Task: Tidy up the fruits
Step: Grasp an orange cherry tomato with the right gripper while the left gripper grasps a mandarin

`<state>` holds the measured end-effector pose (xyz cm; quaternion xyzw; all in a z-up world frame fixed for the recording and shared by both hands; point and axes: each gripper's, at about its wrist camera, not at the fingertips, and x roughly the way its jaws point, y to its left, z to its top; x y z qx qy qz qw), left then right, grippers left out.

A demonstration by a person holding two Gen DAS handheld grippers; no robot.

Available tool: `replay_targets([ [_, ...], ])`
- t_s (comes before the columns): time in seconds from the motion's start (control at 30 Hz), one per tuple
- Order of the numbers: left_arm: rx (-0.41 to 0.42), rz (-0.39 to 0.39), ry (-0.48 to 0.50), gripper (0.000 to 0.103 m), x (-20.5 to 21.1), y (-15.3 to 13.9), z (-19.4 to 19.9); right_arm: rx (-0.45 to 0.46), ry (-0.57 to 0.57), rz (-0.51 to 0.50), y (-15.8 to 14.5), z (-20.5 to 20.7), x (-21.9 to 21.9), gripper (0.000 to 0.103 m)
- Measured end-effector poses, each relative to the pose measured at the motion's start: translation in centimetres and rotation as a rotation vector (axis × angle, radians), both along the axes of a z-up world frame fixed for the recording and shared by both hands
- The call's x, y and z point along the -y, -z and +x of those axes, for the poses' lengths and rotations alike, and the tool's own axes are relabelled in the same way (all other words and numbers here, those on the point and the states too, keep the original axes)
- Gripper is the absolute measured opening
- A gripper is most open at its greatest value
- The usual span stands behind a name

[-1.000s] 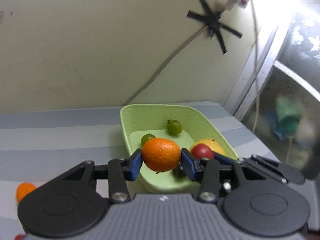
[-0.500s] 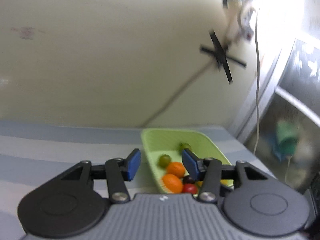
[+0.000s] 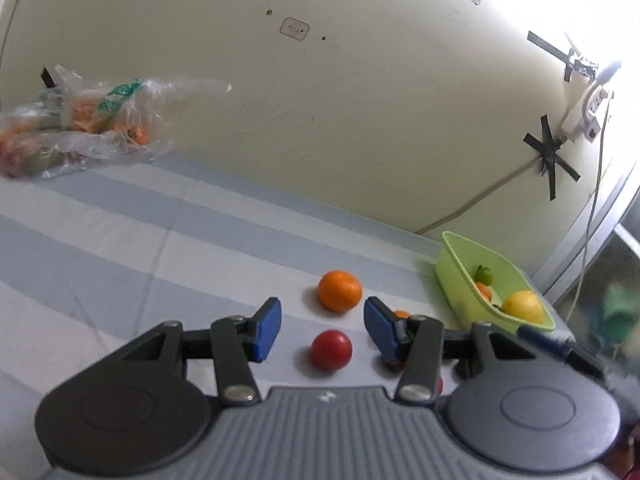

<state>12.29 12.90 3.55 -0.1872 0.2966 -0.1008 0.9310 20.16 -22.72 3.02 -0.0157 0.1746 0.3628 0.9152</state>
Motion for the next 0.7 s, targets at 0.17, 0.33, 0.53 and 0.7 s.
replay_targets([
  [0.17, 0.006, 0.022, 0.047, 0.054, 1.0, -0.3, 3.2, -0.002, -0.041, -0.088, 0.0, 0.1, -3.0, 0.044],
  [0.33, -0.030, 0.073, 0.079, 0.062, 2.7, 1.0, 6.9, -0.005, -0.083, -0.195, -0.1, 1.4, -5.8, 0.044],
  [0.53, -0.077, 0.084, 0.123, 0.062, 4.4, 2.5, 9.4, -0.030, -0.116, -0.322, 0.9, 3.0, -7.6, 0.038],
  [0.7, -0.102, 0.115, 0.141, 0.050, 5.5, 3.2, 10.1, -0.037, -0.155, -0.361, 0.9, 3.5, -8.2, 0.038],
])
